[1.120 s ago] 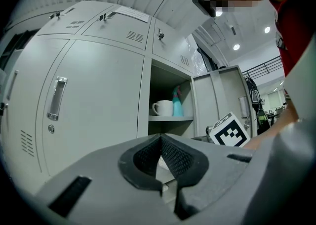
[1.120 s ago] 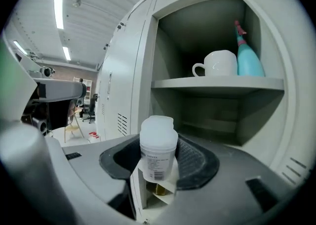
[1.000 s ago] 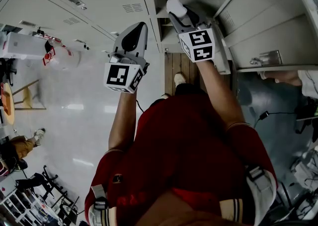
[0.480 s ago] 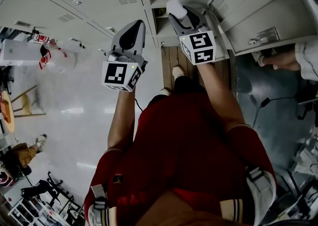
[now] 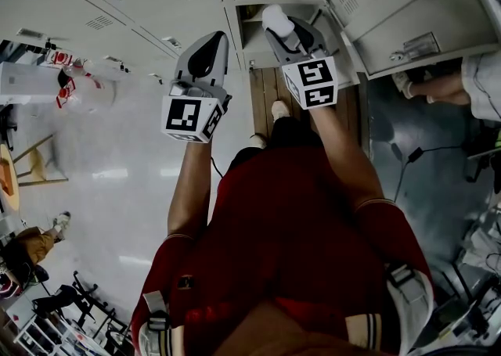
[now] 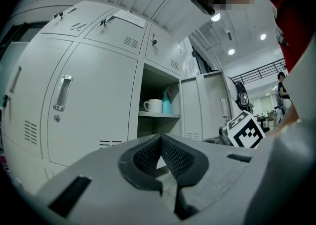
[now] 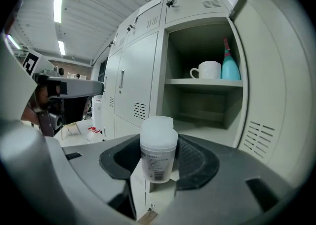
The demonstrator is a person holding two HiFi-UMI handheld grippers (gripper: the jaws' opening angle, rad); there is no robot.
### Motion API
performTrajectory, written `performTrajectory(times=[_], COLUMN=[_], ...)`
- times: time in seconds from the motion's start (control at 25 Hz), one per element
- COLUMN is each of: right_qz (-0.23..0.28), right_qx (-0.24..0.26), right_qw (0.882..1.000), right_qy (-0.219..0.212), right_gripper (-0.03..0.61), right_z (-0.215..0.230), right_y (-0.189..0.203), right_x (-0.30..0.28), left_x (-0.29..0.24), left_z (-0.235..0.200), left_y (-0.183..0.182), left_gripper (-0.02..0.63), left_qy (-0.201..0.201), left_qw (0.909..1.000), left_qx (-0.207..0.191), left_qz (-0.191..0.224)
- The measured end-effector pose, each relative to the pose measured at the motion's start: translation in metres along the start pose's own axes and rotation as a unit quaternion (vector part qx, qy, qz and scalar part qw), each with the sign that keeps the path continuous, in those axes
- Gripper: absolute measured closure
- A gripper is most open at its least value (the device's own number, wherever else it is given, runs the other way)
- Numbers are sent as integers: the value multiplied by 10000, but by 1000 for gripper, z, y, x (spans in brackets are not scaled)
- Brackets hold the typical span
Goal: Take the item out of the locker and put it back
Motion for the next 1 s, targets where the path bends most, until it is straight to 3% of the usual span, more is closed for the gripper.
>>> performTrajectory(times=[0.6,1.0], right_qz=[-343,-496], right_qx=[-49,-200], right_qw=[9994,9985], right_qy=[-14,-102], right_gripper=[379,377], right_z=[12,20], right_y=[48,82], right_x=[-30,-76], left_x=[-30,-45], left_z=[3,-7], left_y=[33,59], left_gripper=[607,607], left_qy=[-132,-421], left_qw=[9997,9985], left_qx=[-160,-173], left_qz=[-124,-292])
Point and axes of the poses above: the fingertips, and each gripper's own axes: x backward along the fingers, z to its right, y out of its underside, the point moved 2 cm from there along x, backward along the fingers, and after that the axes turned 15 degrees about -z, right-handed, at the moved point
